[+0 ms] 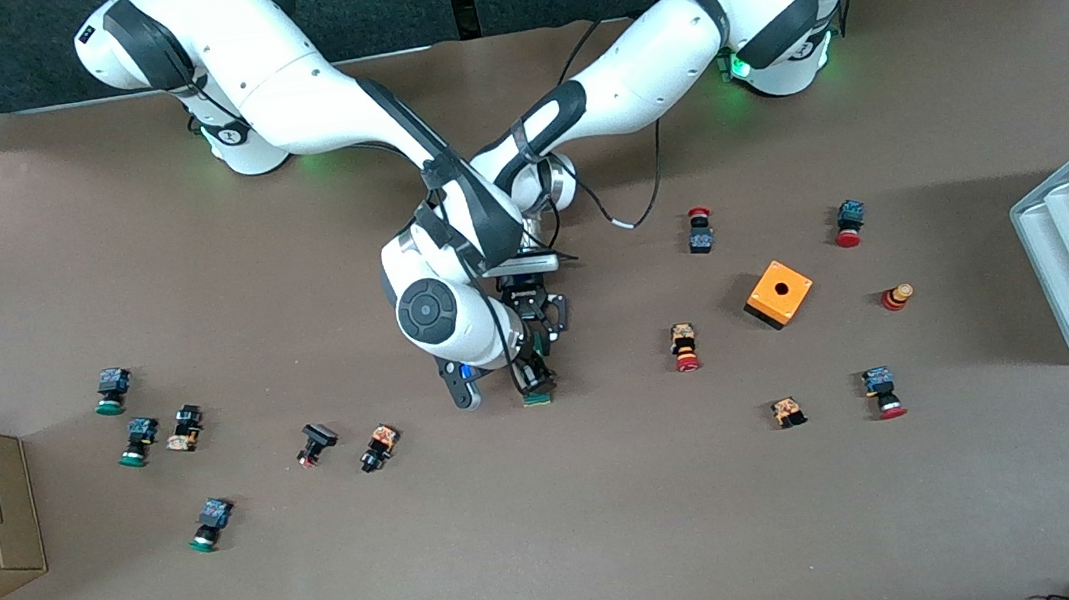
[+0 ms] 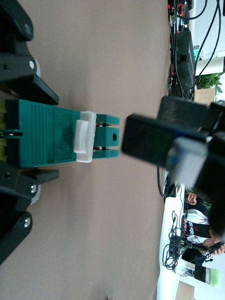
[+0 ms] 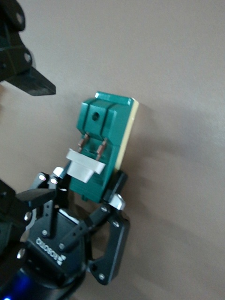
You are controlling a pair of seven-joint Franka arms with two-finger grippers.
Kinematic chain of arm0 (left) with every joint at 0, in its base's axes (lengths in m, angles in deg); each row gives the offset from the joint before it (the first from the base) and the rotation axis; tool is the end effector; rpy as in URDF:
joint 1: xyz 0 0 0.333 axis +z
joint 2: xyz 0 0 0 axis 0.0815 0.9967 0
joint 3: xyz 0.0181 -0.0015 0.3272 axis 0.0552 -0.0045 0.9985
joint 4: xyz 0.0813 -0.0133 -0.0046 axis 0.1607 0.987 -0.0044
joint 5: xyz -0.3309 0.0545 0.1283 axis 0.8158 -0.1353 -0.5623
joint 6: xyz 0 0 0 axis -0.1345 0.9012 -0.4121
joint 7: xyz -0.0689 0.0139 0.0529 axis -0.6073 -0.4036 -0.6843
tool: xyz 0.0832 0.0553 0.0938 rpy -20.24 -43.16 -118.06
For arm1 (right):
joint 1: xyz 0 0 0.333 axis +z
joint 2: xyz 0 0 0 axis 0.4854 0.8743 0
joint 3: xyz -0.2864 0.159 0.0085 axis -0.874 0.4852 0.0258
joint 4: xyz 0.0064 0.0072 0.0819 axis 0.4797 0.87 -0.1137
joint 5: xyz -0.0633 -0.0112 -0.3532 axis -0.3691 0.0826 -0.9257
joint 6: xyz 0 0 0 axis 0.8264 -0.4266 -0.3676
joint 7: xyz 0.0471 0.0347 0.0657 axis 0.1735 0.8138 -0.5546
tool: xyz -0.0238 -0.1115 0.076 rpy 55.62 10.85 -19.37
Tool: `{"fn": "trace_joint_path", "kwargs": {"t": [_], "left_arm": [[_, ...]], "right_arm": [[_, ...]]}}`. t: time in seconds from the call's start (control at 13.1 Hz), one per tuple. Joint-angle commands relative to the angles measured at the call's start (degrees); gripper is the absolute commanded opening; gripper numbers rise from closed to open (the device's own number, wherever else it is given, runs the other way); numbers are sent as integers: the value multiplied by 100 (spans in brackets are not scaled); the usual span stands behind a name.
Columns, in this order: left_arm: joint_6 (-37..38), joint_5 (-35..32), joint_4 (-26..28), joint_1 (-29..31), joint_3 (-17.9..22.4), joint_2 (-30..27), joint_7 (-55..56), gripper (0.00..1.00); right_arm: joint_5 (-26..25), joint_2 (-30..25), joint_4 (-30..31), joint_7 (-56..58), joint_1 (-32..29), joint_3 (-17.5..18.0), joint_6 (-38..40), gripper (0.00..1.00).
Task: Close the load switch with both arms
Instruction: 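Grasp the white lever of the switch with the right gripper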
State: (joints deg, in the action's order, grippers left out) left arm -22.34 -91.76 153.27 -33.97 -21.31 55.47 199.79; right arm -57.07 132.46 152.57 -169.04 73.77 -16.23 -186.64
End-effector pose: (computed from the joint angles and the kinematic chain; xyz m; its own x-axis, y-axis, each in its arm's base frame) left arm 0.4006 -0.5393 0.0857 0.3390 0.0564 0.9391 -0.0054 -0.9981 0.0619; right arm 0.5542 0.4493 0.2446 0.2978 -0.9099 -0.2887 -0.9498 -0.3128 0.0063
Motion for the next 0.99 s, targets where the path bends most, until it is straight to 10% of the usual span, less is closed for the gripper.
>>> {"fn": "trace_joint_path", "kwargs": {"t": [0.0, 0.91], "left_arm": [[181, -12, -151, -82, 49, 138, 130, 64], [252, 278, -239, -319, 66, 200, 156, 61]], "right_arm": [[-123, 0, 138, -89, 210, -215, -40, 88], [-114, 80, 384, -89, 360, -233, -383, 76]]}}
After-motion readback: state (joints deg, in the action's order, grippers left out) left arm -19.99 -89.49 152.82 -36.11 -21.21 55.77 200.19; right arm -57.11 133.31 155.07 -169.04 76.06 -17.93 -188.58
